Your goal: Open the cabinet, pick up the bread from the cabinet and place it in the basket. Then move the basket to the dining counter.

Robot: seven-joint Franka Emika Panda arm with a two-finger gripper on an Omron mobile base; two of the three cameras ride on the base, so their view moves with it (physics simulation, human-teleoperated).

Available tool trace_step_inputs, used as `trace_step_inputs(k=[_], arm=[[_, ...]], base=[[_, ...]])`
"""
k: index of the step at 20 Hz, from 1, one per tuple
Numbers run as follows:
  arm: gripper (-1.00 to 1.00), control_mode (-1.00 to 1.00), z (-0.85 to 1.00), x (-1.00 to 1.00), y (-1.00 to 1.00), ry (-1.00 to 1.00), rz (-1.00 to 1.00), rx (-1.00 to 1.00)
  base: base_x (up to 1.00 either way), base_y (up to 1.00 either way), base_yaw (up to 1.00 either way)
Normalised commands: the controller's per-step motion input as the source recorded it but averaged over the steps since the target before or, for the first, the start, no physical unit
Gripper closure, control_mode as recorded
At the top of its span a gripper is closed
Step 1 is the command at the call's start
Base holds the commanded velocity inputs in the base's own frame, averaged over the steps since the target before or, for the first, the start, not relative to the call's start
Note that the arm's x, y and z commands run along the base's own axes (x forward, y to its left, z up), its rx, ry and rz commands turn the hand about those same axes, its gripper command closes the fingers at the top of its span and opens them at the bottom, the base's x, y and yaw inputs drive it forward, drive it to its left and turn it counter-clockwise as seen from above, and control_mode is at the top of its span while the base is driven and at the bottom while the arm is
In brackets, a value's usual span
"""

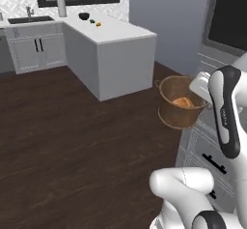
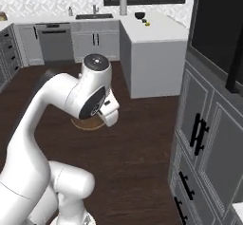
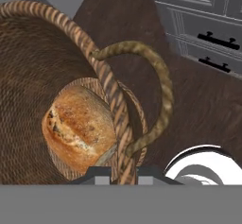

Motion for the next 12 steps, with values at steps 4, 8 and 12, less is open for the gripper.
trace_step_inputs(k=[4,8,12], arm=[[1.0,1.0,0.0,0.0,0.0,0.0,0.0,0.0],[1.0,1.0,0.0,0.0,0.0,0.0,0.0,0.0],[1.0,1.0,0.0,0.0,0.0,0.0,0.0,0.0]], base=[[1.0,0.0,0.31],[1.0,0.01,0.29],[1.0,0.03,0.29]])
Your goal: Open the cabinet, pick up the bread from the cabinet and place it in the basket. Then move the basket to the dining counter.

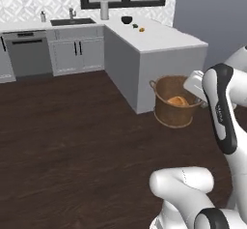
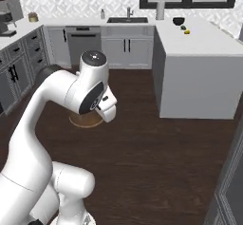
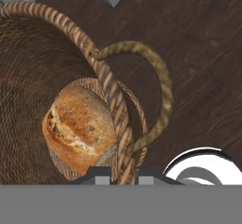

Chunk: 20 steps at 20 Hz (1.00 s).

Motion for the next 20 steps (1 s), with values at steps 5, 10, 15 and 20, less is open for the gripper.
trace_step_inputs(k=[5,10,15,20], arm=[[1.0,1.0,0.0,0.0,0.0,0.0,0.0,0.0],[1.0,1.0,0.0,0.0,0.0,0.0,0.0,0.0],[1.0,1.0,0.0,0.0,0.0,0.0,0.0,0.0],[1.0,1.0,0.0,0.0,0.0,0.0,0.0,0.0]], base=[[1.0,0.01,0.23],[1.0,0.01,0.17],[1.0,0.01,0.18],[1.0,-0.12,0.17]])
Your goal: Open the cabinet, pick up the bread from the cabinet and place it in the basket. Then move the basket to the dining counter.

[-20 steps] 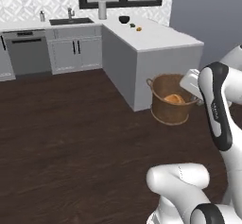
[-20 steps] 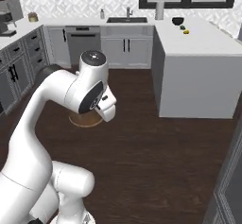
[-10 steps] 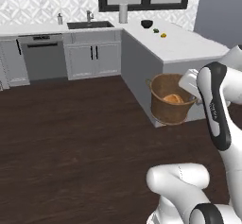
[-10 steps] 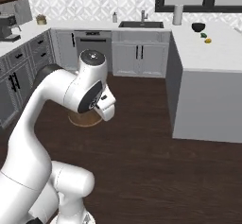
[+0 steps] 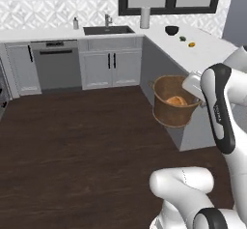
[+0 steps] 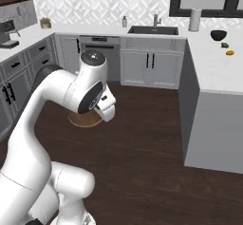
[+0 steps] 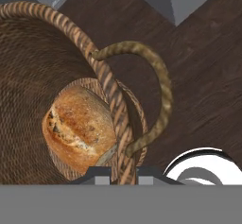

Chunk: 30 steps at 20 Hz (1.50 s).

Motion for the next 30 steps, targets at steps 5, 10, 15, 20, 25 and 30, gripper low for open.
trace_step_inputs(k=[5,10,15,20,25,30], arm=[[1.0,1.0,0.0,0.0,0.0,0.0,0.0,0.0],[1.0,1.0,0.0,0.0,0.0,0.0,0.0,0.0],[1.0,1.0,0.0,0.0,0.0,0.0,0.0,0.0],[1.0,1.0,0.0,0.0,0.0,0.0,0.0,0.0],[1.0,1.0,0.0,0.0,0.0,0.0,0.0,0.0],[1.0,1.0,0.0,0.0,0.0,0.0,0.0,0.0]], base=[[1.0,-0.14,0.17],[0.64,-0.82,0.1],[0.01,-1.0,0.0],[0.03,-1.0,0.0],[0.11,-1.0,0.0],[0.43,-1.0,0.0]])
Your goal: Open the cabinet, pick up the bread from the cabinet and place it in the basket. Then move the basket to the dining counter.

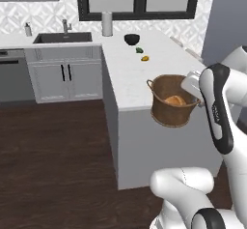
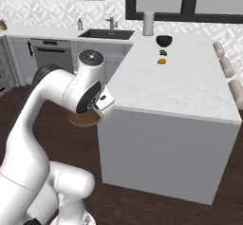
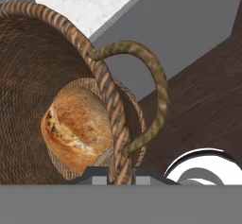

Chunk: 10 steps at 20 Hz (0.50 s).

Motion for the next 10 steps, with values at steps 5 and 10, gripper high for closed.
trace_step_inputs(k=[5,10], arm=[[1.0,1.0,0.0,0.0,0.0,0.0,0.0,0.0],[1.0,1.0,0.0,0.0,0.0,0.0,0.0,0.0]], base=[[0.82,-1.0,0.0],[1.0,-1.0,0.0]])
